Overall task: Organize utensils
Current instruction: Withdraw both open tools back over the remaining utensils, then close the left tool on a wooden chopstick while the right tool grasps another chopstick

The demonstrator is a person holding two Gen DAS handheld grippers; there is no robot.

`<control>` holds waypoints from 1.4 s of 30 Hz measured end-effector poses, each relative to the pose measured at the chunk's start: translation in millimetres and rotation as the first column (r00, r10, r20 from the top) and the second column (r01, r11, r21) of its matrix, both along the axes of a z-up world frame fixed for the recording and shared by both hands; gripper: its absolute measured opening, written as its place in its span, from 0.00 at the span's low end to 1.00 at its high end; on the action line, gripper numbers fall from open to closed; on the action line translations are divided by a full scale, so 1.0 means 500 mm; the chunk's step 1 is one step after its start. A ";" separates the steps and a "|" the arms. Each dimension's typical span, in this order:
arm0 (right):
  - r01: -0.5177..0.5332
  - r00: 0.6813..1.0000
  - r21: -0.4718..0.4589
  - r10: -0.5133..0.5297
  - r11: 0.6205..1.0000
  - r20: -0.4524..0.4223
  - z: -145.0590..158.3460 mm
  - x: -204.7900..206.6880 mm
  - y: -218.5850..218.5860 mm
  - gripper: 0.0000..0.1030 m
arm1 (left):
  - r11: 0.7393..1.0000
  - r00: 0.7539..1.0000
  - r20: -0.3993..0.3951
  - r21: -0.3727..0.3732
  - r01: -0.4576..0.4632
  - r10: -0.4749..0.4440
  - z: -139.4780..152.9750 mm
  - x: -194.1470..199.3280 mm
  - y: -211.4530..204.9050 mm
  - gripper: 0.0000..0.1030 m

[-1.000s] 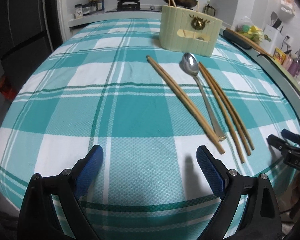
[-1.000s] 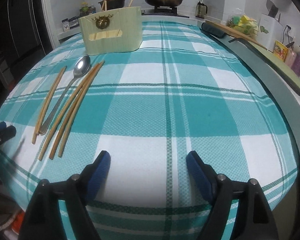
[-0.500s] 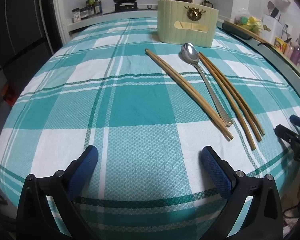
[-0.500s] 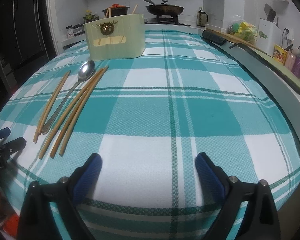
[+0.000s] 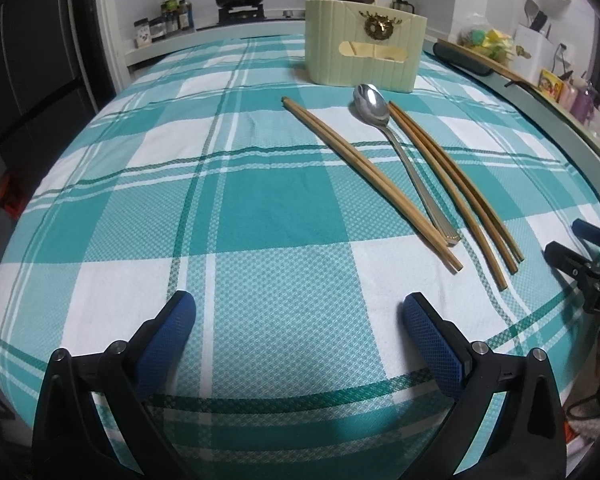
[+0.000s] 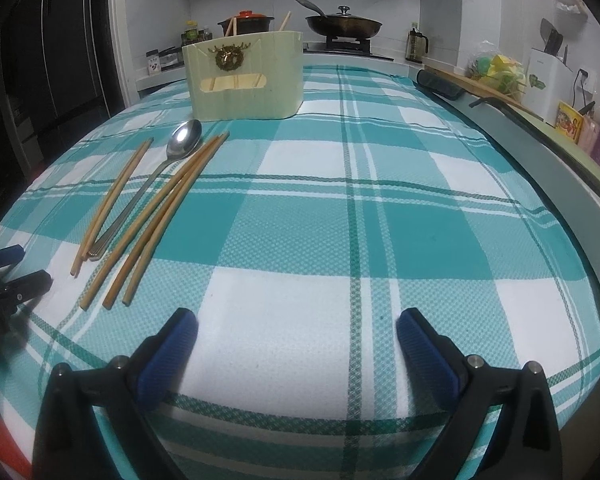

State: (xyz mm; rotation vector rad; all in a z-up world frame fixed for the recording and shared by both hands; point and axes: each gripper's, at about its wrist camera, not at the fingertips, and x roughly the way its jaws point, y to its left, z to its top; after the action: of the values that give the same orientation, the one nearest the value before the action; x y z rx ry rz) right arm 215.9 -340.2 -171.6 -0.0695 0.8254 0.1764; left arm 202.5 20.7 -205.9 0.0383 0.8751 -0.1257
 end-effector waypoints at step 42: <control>-0.154 0.983 -0.060 0.147 0.986 -0.113 0.024 0.216 0.155 0.29 | 0.995 0.989 -0.104 0.008 -0.103 0.103 0.012 0.244 0.003 0.99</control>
State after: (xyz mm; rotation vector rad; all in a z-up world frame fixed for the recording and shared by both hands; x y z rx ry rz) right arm 323.7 -262.5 -159.5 -0.1889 0.9351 0.2968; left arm 324.4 22.3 -200.1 -0.0114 0.9799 -0.0302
